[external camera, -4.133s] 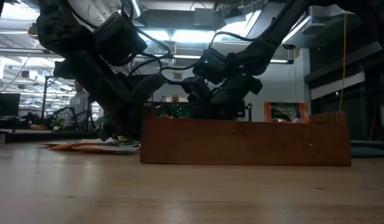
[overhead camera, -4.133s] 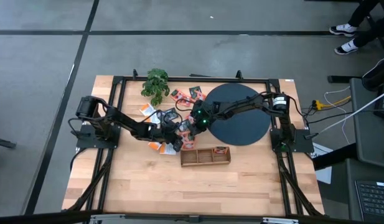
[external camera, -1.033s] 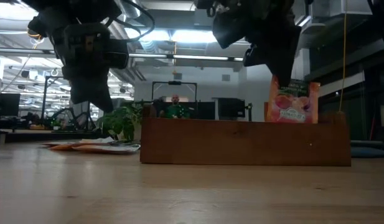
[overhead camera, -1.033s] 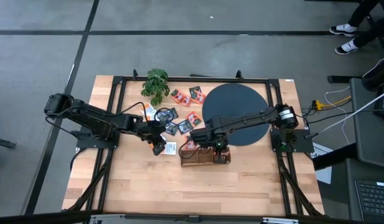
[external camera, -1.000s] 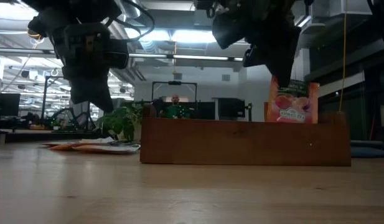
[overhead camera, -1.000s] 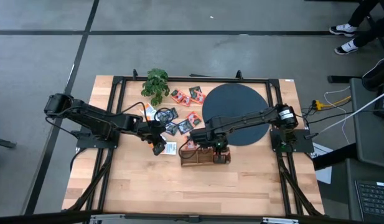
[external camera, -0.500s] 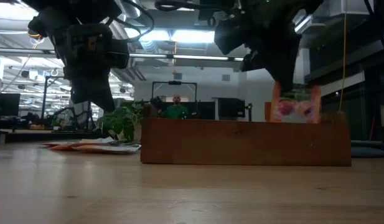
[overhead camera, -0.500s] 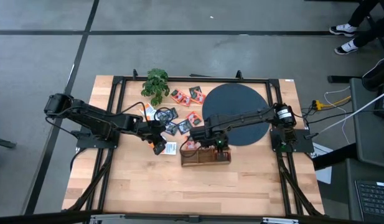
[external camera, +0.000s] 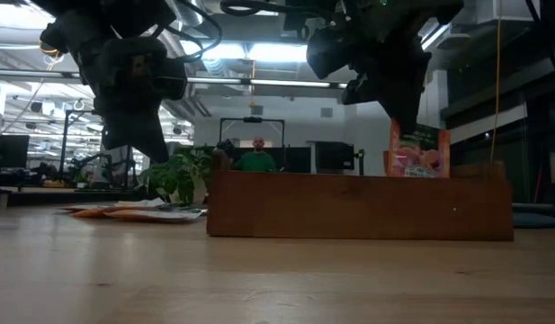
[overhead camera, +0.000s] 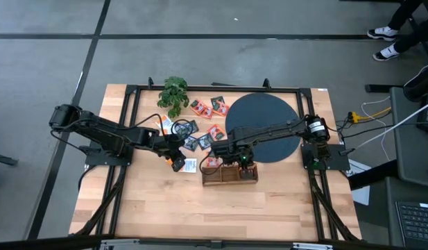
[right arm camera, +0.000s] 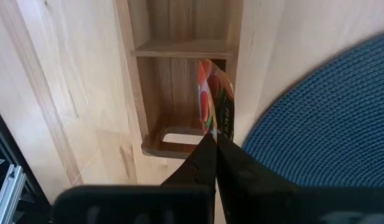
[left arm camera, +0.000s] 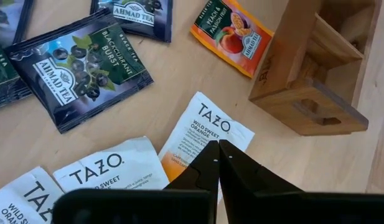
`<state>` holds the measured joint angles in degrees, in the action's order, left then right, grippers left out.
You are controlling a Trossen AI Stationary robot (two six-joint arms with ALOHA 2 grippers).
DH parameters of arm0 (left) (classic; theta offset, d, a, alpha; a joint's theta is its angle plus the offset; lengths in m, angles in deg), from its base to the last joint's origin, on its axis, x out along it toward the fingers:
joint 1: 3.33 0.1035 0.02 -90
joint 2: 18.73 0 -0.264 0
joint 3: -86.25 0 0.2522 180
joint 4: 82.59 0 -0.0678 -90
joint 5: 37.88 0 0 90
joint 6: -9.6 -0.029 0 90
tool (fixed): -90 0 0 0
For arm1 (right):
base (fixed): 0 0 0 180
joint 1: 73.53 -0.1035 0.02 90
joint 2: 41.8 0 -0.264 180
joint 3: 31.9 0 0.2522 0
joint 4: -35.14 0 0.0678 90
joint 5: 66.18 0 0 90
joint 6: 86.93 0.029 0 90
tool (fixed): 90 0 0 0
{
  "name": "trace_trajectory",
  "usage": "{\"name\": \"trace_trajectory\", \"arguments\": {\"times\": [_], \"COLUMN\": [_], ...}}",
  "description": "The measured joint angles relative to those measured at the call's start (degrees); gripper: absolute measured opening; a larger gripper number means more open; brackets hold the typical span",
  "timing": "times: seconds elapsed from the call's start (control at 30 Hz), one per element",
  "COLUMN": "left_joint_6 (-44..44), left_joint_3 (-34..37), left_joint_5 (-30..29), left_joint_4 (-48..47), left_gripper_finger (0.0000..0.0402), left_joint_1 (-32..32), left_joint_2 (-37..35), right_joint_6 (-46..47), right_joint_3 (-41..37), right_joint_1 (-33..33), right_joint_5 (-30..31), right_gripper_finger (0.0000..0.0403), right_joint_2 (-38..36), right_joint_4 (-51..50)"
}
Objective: Pick & Place Tea
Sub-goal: Put the orange tea bag into the right section of the wooden organizer
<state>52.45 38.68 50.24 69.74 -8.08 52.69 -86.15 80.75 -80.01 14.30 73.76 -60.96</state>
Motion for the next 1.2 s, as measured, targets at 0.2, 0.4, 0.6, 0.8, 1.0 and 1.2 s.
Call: {"name": "trace_trajectory", "arguments": {"times": [0.2,0.4,0.6,0.8,1.0,1.2], "left_joint_6": [0.0,0.9,0.1,0.0,-0.2,-0.5], "left_joint_3": [0.0,0.0,0.0,0.0,0.0,0.0], "left_joint_5": [-0.1,-0.1,-0.4,-1.7,-2.9,-9.6], "left_joint_4": [0.1,0.4,0.4,2.0,10.7,15.2], "left_gripper_finger": [0.0004,0.0008,0.0005,0.0006,0.0006,0.0002], "left_joint_1": [0.0,0.0,0.0,0.0,0.0,0.0], "left_joint_2": [0.0,0.0,0.0,0.0,0.7,1.6], "right_joint_6": [0.1,0.4,1.9,3.8,6.6,7.9], "right_joint_3": [0.0,0.0,0.0,0.0,0.1,0.1], "right_joint_1": [0.0,0.0,0.0,1.4,4.8,9.5], "right_joint_5": [0.0,0.0,0.0,-0.3,-3.7,-3.0], "right_gripper_finger": [0.0012,0.0043,0.0076,0.0083,0.0084,0.0084], "right_joint_2": [0.0,0.0,0.0,-0.2,-3.9,-7.5], "right_joint_4": [0.4,0.4,0.8,5.5,18.8,23.9]}}
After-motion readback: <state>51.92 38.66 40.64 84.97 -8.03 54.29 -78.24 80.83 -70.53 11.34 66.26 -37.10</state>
